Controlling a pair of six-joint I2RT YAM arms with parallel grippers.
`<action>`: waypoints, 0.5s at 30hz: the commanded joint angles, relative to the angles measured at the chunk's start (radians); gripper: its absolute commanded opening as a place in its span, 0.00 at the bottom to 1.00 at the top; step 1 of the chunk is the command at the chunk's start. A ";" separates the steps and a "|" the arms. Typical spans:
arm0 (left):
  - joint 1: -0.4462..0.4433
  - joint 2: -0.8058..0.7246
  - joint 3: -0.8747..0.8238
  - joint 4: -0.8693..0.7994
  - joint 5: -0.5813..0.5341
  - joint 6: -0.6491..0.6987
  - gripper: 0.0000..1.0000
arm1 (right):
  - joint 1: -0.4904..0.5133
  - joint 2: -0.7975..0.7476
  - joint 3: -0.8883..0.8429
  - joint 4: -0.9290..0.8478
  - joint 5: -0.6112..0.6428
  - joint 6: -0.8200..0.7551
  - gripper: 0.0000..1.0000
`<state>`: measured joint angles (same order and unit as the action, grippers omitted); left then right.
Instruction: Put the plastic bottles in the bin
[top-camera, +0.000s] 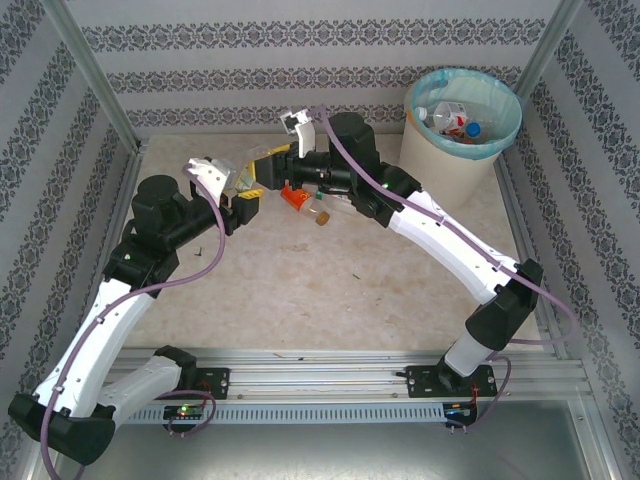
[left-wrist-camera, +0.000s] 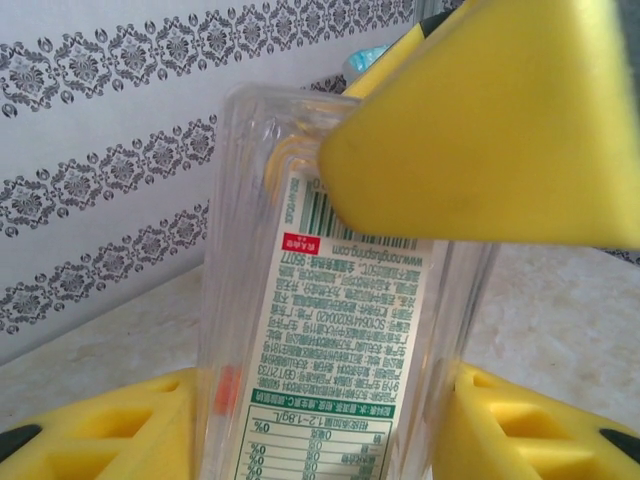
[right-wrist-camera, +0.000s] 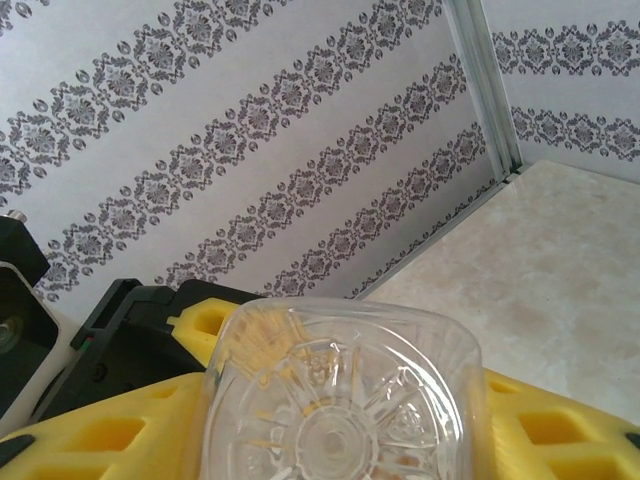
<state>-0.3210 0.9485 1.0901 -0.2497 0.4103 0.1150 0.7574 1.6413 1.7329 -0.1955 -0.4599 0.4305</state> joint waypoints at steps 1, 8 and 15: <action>-0.013 -0.028 -0.004 0.050 0.014 0.015 0.59 | 0.011 -0.007 0.037 -0.045 -0.019 -0.043 0.49; -0.012 -0.120 -0.100 0.148 -0.010 -0.011 1.00 | -0.040 -0.093 0.107 -0.194 0.166 -0.195 0.43; -0.012 -0.149 -0.101 0.115 -0.038 -0.017 1.00 | -0.264 -0.197 0.197 -0.278 0.433 -0.418 0.39</action>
<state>-0.3218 0.8093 0.9794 -0.1673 0.3874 0.1085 0.5655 1.5188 1.8709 -0.4580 -0.2031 0.1532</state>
